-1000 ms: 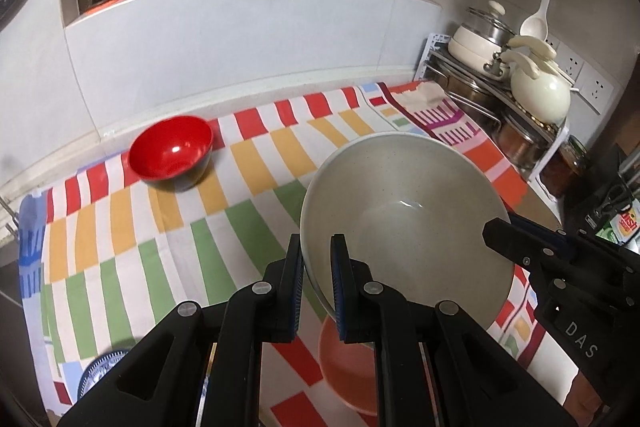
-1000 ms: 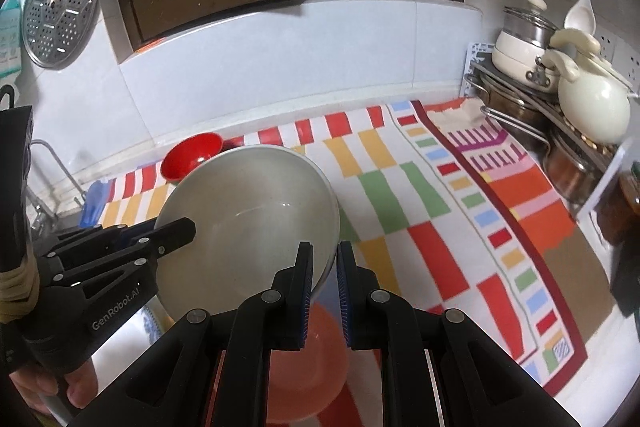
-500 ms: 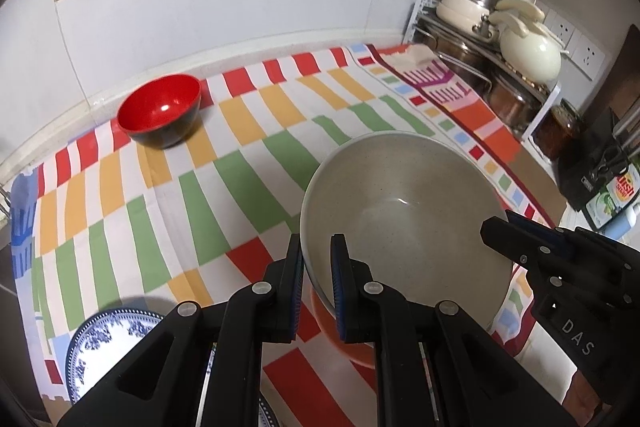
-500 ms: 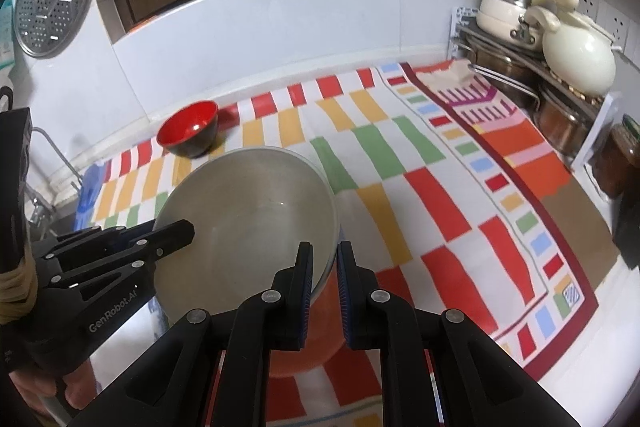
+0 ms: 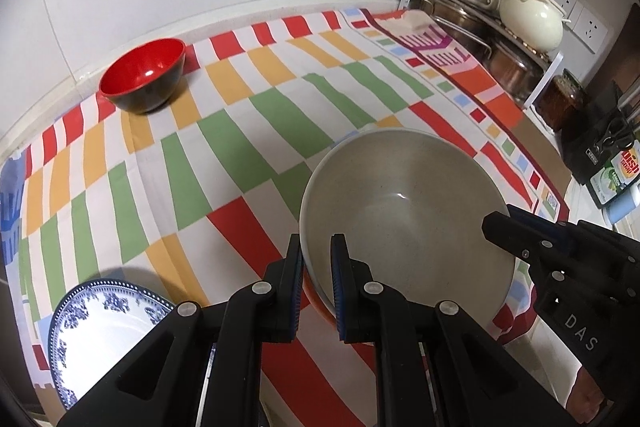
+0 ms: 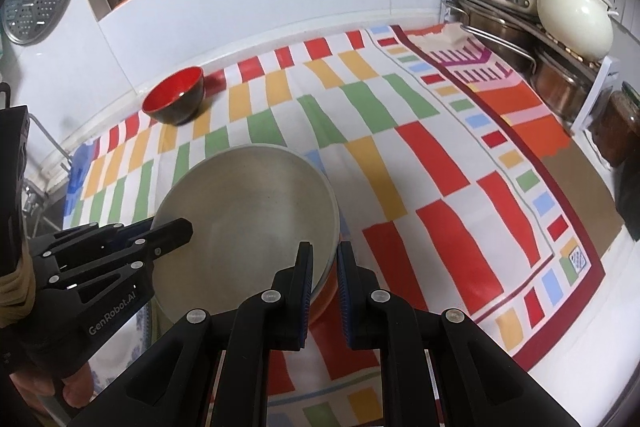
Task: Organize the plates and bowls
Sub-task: 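Lift the white bowl and carry it with both tools onto the plate stack, then lower the white bowl onto the stack and open both tools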
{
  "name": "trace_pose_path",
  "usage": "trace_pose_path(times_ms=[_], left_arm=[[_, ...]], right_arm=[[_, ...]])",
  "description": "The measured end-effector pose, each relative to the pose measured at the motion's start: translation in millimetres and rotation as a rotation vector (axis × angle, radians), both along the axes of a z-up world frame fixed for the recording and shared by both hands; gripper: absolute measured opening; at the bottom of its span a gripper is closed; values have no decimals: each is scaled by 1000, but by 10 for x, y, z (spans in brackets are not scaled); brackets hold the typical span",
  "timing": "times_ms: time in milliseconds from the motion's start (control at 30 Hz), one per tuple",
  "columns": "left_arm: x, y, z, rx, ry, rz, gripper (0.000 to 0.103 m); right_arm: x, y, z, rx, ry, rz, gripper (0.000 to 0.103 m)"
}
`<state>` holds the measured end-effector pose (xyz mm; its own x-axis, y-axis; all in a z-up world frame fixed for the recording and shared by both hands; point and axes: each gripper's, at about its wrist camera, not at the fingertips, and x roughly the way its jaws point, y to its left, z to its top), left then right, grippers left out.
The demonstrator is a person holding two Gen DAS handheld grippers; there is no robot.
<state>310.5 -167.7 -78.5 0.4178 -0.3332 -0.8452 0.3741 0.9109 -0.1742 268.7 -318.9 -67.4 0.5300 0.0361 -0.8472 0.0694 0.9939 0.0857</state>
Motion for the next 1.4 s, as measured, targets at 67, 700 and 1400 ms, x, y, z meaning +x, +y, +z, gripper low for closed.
trace_pose_path(times_ms=[67,700,1400], left_arm=[[0,-6,-24,5,6,0,14],[-6,-9,-134,10,35,9,16],[-9,164,175,22,-95,51,58]], right_arm=[[4,-6,-21,1,7,0,14],[20,-5,-212,28,61,17,14],[35,28,24,-3,-33,30,31]])
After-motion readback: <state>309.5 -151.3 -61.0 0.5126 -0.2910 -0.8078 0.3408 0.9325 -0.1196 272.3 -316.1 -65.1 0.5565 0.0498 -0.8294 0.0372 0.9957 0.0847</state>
